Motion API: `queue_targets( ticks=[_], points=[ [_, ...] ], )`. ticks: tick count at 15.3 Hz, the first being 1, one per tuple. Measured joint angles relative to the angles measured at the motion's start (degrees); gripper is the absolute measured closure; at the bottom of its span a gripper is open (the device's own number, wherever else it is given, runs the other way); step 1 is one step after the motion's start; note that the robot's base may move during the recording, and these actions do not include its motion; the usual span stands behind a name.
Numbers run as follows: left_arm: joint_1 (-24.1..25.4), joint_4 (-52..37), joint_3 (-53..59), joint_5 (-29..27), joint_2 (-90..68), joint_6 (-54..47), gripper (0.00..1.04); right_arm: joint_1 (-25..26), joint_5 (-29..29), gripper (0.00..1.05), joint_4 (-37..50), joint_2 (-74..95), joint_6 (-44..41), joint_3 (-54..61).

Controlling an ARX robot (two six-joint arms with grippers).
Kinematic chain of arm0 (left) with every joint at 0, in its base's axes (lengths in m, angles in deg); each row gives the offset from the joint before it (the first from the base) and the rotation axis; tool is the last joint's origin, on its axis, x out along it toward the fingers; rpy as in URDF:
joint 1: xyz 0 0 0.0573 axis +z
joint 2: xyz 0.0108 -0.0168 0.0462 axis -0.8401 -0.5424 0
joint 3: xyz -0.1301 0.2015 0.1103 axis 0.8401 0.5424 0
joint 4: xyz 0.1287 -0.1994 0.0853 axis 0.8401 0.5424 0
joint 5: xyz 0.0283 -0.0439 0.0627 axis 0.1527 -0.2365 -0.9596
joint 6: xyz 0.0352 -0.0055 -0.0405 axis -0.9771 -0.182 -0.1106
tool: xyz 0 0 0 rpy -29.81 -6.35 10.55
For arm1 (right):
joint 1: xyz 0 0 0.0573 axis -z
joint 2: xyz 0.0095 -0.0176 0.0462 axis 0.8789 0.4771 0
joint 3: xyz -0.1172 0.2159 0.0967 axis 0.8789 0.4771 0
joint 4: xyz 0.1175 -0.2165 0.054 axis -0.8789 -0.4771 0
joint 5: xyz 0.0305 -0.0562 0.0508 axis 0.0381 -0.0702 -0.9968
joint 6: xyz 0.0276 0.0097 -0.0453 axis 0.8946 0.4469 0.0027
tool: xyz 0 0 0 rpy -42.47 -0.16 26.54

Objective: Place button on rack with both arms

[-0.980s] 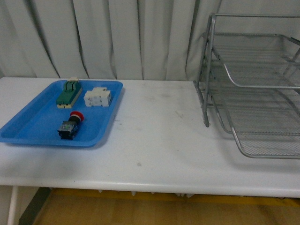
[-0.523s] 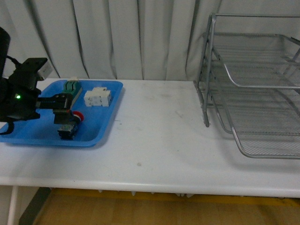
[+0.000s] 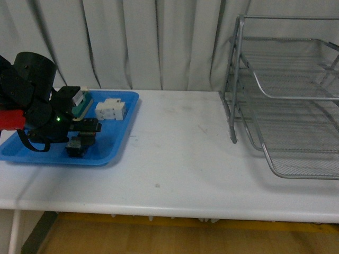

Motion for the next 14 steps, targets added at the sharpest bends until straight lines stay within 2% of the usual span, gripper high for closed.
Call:
queue_targets(
  ticks=[3,4,7,9,11,12,13,14],
  points=[
    [-0.6,-1.6,0.4,0.6,-0.1,0.8,0.66,0.0,0.0,0.06,0.0,0.0,0.0,0.0],
    [-0.6,-2.8,3.9,0.8,2.4,0.9,0.69,0.0,0.0,0.06,0.0,0.0,0.0,0.0],
    [0.3,-11.5,22.6,3.6,22.3,0.8,0.69,0.0,0.0,0.06,0.0,0.0,0.0,0.0],
    [2.6,-11.8,37.5,4.7,41.6,0.8,0.69,0.0,0.0,0.06,0.0,0.0,0.0,0.0],
    [6.8,-1.2,54.7,2.3,64.3,0.2,0.69,0.0,0.0,0.06,0.0,0.0,0.0,0.0],
    [6.9,6.1,60.9,0.2,75.7,-0.1,0.69,0.0,0.0,0.06,0.0,0.0,0.0,0.0],
    [6.0,11.2,64.3,-0.3,88.6,-0.9,0.69,0.0,0.0,0.06,0.0,0.0,0.0,0.0],
    [6.1,9.8,63.1,-0.6,91.4,-1.2,0.69,0.0,0.0,0.06,0.0,0.0,0.0,0.0]
  ],
)
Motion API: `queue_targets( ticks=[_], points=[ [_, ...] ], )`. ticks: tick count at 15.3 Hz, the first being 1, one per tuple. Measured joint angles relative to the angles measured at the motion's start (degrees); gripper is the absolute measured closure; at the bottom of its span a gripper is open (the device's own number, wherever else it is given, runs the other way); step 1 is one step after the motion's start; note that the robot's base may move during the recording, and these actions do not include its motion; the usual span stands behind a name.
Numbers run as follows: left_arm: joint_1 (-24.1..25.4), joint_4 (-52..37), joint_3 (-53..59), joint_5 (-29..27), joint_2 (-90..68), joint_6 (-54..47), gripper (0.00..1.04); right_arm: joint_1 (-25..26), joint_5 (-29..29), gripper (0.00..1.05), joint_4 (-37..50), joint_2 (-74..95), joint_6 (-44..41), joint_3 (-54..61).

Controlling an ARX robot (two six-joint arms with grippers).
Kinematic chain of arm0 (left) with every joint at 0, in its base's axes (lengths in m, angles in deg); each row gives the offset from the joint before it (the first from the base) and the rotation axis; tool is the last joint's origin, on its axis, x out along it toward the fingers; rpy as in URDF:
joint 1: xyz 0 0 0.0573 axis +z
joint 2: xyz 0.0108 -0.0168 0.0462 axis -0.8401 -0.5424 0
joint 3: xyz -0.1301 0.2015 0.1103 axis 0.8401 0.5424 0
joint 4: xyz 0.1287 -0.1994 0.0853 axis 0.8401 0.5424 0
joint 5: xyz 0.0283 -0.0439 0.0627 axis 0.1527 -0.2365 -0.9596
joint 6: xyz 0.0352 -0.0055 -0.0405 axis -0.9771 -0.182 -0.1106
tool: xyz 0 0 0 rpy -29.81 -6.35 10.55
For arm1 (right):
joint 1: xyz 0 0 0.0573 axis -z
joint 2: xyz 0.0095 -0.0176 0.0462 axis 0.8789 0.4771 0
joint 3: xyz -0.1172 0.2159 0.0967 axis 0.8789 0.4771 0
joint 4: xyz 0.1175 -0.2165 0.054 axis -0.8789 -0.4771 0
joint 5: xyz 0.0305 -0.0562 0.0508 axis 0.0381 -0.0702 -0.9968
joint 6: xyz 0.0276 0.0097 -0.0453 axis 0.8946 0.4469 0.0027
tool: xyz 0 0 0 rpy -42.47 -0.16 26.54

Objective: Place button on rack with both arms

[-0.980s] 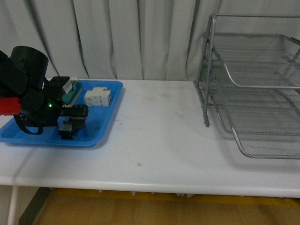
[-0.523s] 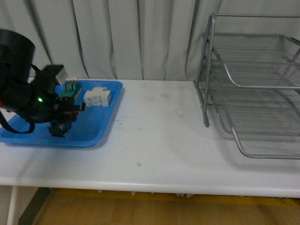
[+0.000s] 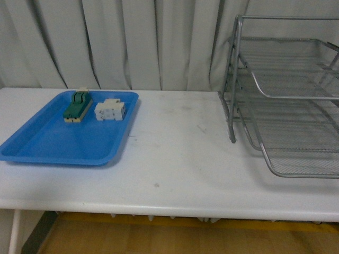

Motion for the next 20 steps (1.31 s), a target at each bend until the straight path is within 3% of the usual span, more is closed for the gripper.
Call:
queue_targets(
  ticks=[16,17,18,20],
  points=[
    [0.0,0.5,0.3,-0.3,-0.9,-0.2,0.7,0.0,0.0,0.06,0.0,0.0,0.0,0.0],
    [0.0,-3.4,1.0,2.7,-0.9,-2.1,0.7,0.0,0.3,0.06,-0.1,0.0,0.0,0.0],
    [-5.1,-10.1,1.4,7.2,-3.6,-7.2,0.7,0.0,0.3,0.06,0.0,0.0,0.0,0.0],
    [-19.2,-19.4,-2.8,8.0,-17.1,-11.5,0.7,-0.3,0.2,0.06,0.0,0.0,0.0,0.0]
  ],
)
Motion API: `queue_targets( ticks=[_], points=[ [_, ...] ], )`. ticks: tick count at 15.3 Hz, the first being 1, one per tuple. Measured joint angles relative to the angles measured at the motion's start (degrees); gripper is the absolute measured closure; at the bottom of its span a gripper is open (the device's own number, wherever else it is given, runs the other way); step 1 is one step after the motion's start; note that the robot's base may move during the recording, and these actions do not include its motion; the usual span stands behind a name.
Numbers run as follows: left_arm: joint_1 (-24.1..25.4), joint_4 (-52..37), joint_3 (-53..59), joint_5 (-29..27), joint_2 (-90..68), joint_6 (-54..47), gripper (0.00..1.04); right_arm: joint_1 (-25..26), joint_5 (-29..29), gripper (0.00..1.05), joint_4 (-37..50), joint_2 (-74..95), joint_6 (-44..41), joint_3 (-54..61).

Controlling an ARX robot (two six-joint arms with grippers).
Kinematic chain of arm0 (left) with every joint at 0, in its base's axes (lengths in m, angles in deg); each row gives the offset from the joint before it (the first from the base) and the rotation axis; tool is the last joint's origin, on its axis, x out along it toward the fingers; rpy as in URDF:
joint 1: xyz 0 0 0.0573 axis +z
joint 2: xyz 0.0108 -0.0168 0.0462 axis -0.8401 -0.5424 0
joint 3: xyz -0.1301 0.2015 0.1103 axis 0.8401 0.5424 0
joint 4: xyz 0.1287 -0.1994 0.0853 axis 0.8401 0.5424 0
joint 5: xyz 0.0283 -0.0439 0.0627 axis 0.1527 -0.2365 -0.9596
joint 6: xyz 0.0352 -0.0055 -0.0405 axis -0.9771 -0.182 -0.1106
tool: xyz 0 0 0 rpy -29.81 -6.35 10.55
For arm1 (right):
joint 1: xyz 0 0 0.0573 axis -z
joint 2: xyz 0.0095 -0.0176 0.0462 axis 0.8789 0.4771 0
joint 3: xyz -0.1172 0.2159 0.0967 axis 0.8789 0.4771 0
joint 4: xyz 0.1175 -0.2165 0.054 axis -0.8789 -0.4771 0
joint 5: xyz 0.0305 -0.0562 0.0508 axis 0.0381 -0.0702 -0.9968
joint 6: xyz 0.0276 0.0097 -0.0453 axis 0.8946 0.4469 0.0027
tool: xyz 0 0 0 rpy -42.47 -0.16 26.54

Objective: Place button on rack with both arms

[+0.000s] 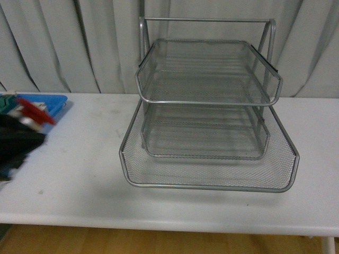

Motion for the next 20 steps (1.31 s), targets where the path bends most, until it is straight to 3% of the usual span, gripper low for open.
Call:
queue_targets(
  ticks=[2,5,13,15,17,19,20],
  points=[
    [-7.5,-3.6,-7.3,1.2,-11.1,-0.1,0.7,0.0,0.0,0.06,0.0,0.0,0.0,0.0],
    [-14.7,-3.7,-21.3,0.1,-30.3,0.1,0.7,0.0,0.0,0.06,0.0,0.0,0.0,0.0],
    [-16.8,-3.7,-40.6,-7.9,-53.0,-4.0,0.7,0.0,0.0,0.06,0.0,0.0,0.0,0.0],
    [-16.4,-4.2,-40.6,-8.3,-53.2,-5.2,0.48,0.0,0.0,0.06,0.0,0.0,0.0,0.0],
    [-15.8,-5.6,-35.8,-4.4,-48.5,-5.0,0.28,0.0,0.0,0.06,0.0,0.0,0.0,0.0],
    [-14.2,-12.7,-26.4,2.0,-37.3,-3.5,0.06,0.0,0.0,0.06,0.0,0.0,0.0,0.0],
    [-12.7,-17.1,-21.8,3.7,-31.1,-1.7,0.06,0.0,0.0,0.06,0.0,0.0,0.0,0.0]
  ],
)
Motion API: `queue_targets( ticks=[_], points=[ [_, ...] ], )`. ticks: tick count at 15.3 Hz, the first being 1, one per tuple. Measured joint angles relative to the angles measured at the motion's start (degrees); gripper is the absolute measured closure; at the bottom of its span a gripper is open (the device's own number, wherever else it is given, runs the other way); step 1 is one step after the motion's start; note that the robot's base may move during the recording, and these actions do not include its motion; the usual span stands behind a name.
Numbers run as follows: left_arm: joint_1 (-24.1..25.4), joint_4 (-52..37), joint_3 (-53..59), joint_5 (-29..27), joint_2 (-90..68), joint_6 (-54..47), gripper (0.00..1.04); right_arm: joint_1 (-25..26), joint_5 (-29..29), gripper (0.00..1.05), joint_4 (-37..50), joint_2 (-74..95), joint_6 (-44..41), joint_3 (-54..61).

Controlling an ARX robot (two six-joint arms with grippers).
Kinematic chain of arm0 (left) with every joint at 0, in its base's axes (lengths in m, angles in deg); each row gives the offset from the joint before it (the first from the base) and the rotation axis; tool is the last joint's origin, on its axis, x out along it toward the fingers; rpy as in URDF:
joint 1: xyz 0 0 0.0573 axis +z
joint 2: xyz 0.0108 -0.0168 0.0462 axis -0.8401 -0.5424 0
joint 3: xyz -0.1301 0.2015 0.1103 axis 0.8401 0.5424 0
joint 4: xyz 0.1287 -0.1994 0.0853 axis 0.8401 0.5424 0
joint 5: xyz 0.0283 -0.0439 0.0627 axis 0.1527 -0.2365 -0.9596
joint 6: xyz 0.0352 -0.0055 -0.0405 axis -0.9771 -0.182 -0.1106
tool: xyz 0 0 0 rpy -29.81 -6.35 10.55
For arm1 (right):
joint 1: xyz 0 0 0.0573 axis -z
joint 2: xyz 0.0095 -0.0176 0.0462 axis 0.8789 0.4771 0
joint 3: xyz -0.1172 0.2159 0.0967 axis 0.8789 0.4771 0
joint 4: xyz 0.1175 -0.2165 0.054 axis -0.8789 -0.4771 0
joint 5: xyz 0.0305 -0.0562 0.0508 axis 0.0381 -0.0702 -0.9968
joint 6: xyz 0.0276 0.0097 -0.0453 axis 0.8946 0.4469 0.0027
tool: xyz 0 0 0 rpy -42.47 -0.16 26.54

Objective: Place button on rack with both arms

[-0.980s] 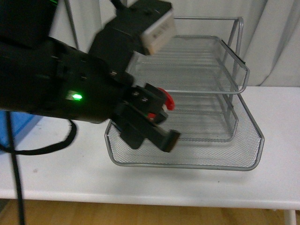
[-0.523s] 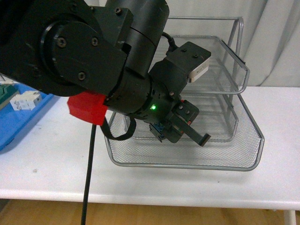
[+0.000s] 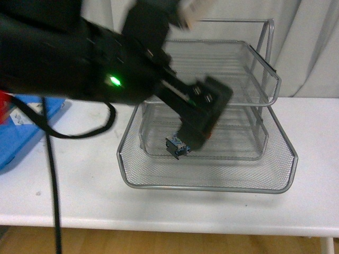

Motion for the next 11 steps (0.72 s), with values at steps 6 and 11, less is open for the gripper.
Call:
queue_targets(
  ticks=[6,11],
  points=[
    [10.8,-32.7,34.4,-30.4,23.8,17.0,0.83,0.0,-0.2,0.06,0.0,0.0,0.0,0.0],
    [17.4,-27.1,43.6,-24.0,37.5,17.5,1.03,0.0,-0.2,0.06,0.0,0.0,0.0,0.0]
  ],
)
